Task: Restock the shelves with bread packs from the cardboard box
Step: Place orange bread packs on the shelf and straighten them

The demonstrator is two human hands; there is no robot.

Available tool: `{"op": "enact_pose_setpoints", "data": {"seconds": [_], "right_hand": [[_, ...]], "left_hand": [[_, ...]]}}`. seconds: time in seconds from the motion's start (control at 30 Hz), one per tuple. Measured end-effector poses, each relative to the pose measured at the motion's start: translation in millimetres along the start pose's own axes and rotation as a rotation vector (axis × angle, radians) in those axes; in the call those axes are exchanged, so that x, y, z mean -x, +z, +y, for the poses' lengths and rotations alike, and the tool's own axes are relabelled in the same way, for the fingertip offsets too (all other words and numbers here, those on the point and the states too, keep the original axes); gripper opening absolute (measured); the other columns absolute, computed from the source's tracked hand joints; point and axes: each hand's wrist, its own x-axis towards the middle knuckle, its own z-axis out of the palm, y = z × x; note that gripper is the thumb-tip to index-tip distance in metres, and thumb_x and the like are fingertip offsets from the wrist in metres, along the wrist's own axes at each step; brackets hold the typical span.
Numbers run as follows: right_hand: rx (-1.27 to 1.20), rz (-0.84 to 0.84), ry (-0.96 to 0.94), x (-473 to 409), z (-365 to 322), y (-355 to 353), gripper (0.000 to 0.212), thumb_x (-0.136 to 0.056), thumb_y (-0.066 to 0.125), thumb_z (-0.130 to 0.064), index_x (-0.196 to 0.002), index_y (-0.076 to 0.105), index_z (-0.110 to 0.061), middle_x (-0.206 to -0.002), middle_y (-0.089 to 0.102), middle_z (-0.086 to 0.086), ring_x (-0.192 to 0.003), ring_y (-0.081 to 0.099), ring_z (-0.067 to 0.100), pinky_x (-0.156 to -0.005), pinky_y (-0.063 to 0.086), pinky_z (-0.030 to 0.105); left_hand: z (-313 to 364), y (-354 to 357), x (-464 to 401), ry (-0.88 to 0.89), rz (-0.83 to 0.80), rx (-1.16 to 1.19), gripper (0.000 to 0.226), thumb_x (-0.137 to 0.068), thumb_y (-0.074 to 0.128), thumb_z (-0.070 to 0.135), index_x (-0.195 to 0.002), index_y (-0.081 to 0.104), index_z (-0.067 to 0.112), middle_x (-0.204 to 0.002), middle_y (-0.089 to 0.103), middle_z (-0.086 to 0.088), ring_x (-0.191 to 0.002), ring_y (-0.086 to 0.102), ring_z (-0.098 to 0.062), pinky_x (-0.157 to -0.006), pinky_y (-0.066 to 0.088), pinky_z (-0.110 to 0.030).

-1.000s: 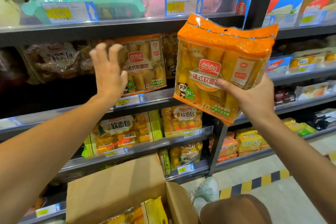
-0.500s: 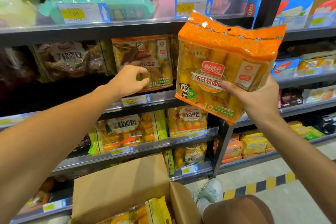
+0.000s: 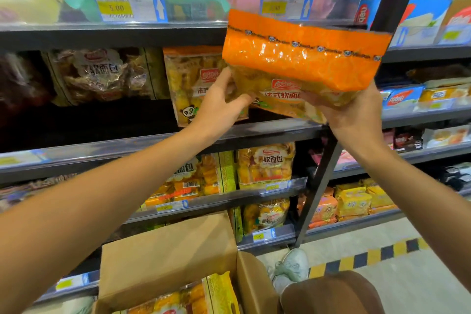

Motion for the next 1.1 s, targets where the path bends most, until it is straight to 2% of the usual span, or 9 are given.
{"op": "enact_pose_setpoints", "data": {"seconds": [0.13,0.23,0.4,0.53,0.6,0.73,0.9,1.03,1.1], "right_hand": [[0.123,-0.015,0.085,-12.5,11.6,3.8,0.088,-0.065,0.087,-0.061,-0.136,0.049,-0.026,-0.129,0.061,-0.009,-0.115,0.060,0.004,-0.085,0.052,0.014],[0.015,0.115,0.159,-12.8,26.0,12.2,0.076,-0.071,0.090,-0.040,-0.133,0.048,-0.025,-0.123,0.062,-0.013,-0.111,0.060,0.003,-0.092,0.051,0.016],[-0.058,0.187,0.194,-14.8,39.2,28.9,0.065,-0.081,0.083,-0.018,-0.136,0.049,-0.008,-0.129,0.063,0.010,-0.103,0.062,0.004,-0.103,0.049,0.035],[-0.001,0.121,0.205,-24.9,52.0,38.6,0.078,-0.087,0.078,-0.025,-0.148,0.031,-0.016,-0.134,0.053,-0.008,-0.115,0.052,0.001,-0.096,0.039,0.005],[0.030,0.095,0.238,-30.7,58.8,43.0,0.084,-0.089,0.075,-0.029,-0.154,0.022,-0.020,-0.146,0.046,-0.006,-0.128,0.047,0.005,-0.105,0.038,0.014],[0.079,0.126,0.327,-41.2,69.3,53.6,0.105,-0.087,0.074,-0.043,-0.159,0.004,-0.012,-0.163,0.019,0.006,-0.149,0.025,0.021,-0.123,0.024,0.039],[0.157,0.030,0.223,-32.7,65.2,64.2,0.106,-0.095,0.065,-0.039,-0.158,-0.016,-0.012,-0.165,-0.022,0.011,-0.150,-0.012,0.012,-0.106,-0.007,0.000],[0.344,-0.066,-0.001,-14.0,69.5,74.3,0.079,-0.102,0.050,-0.045,-0.160,-0.002,-0.030,-0.162,-0.028,0.013,-0.151,-0.024,0.029,-0.123,-0.004,0.048],[0.506,-0.124,-0.079,-14.3,78.8,77.3,0.065,-0.103,0.045,-0.049,-0.159,0.016,-0.032,-0.163,-0.025,0.014,-0.149,-0.026,0.035,-0.122,-0.003,0.055]], "left_hand": [[-8.5,7.1,-0.3,-0.058,0.041,0.015,0.051,-0.095,0.062,0.022,-0.143,0.045,0.027,-0.138,0.042,0.003,-0.128,0.047,-0.010,-0.105,0.041,-0.023],[-12.4,15.4,-0.9,-0.064,0.064,0.072,0.046,-0.095,0.058,0.029,-0.140,0.048,0.029,-0.135,0.041,0.002,-0.127,0.048,-0.010,-0.106,0.042,-0.024],[-17.7,31.3,-3.6,-0.124,0.034,0.139,0.057,-0.088,0.049,0.041,-0.143,0.050,0.026,-0.140,0.045,0.002,-0.130,0.044,-0.008,-0.111,0.037,-0.032],[-22.1,33.6,-9.9,-0.230,0.011,0.179,0.063,-0.090,0.047,0.058,-0.147,0.042,0.031,-0.144,0.048,0.012,-0.135,0.042,-0.008,-0.117,0.034,-0.042],[-21.8,35.3,-14.2,-0.270,-0.027,0.174,0.058,-0.101,0.038,0.057,-0.151,0.034,0.028,-0.139,0.046,0.020,-0.130,0.041,-0.005,-0.116,0.037,-0.042],[-25.6,42.5,-25.6,-0.324,-0.105,0.144,0.065,-0.102,0.029,0.059,-0.156,0.018,0.024,-0.160,0.031,0.002,-0.126,0.042,-0.012,-0.116,0.037,-0.043],[-31.8,48.0,-37.0,-0.343,-0.145,0.031,0.071,-0.098,0.025,0.068,-0.155,0.017,0.027,-0.162,0.023,0.008,-0.145,0.029,-0.016,-0.120,0.028,-0.048],[-42.4,34.7,-36.5,-0.311,-0.169,-0.171,0.064,-0.101,0.020,0.064,-0.155,0.026,0.030,-0.161,0.027,0.004,-0.147,0.030,-0.017,-0.119,0.025,-0.043],[-44.8,25.3,-30.2,-0.229,-0.126,-0.398,0.059,-0.101,0.025,0.061,-0.150,0.037,0.029,-0.149,0.036,-0.002,-0.139,0.036,-0.019,-0.113,0.030,-0.039]]}}
